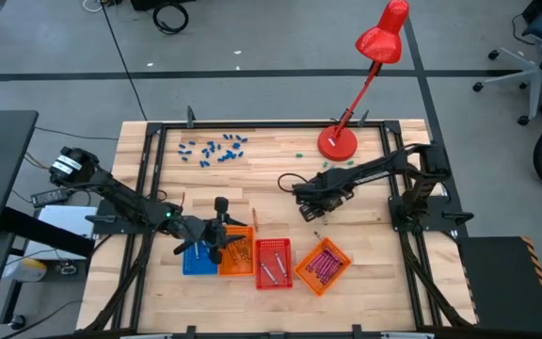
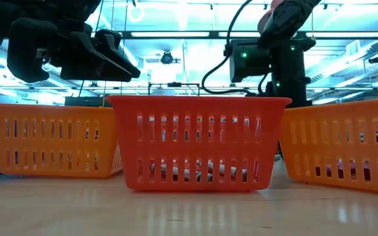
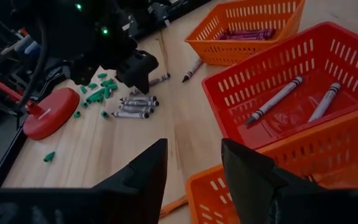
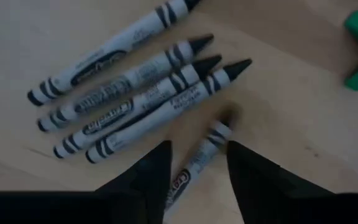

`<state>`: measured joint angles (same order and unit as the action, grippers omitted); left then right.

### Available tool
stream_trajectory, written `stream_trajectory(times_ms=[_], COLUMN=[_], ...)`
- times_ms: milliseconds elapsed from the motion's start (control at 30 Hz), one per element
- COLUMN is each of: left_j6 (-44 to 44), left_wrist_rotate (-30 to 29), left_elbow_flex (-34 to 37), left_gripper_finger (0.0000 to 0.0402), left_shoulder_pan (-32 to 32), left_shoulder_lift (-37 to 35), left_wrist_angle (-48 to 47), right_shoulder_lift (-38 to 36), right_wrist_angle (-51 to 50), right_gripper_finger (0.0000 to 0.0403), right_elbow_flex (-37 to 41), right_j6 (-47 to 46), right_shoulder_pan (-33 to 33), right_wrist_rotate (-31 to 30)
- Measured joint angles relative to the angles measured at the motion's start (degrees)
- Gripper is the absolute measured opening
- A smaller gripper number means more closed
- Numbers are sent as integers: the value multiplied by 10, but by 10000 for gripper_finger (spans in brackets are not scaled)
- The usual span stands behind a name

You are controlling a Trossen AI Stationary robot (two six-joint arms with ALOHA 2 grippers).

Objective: Sort crayons
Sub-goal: Put the black crayon into the blue bin

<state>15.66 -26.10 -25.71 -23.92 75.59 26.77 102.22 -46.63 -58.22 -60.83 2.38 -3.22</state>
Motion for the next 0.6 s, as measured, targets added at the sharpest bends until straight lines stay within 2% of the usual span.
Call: stream_trajectory(times_ms=[333, 600], left_j6=[2, 1], left_wrist_rotate=[0, 0], left_elbow_flex=[0, 0], left_gripper_finger=[164, 164], left_shoulder_pan=[0, 0], left_shoulder_lift=[0, 0], left_wrist_angle=[0, -3], right_shoulder_lift=[-2, -2], right_wrist_angle=[-10, -10], right_gripper_finger=[157, 87], right_elbow_flex=[1, 2], right_j6=[18, 54], right_shoulder_pan=[3, 11], right_wrist_rotate=[22, 54])
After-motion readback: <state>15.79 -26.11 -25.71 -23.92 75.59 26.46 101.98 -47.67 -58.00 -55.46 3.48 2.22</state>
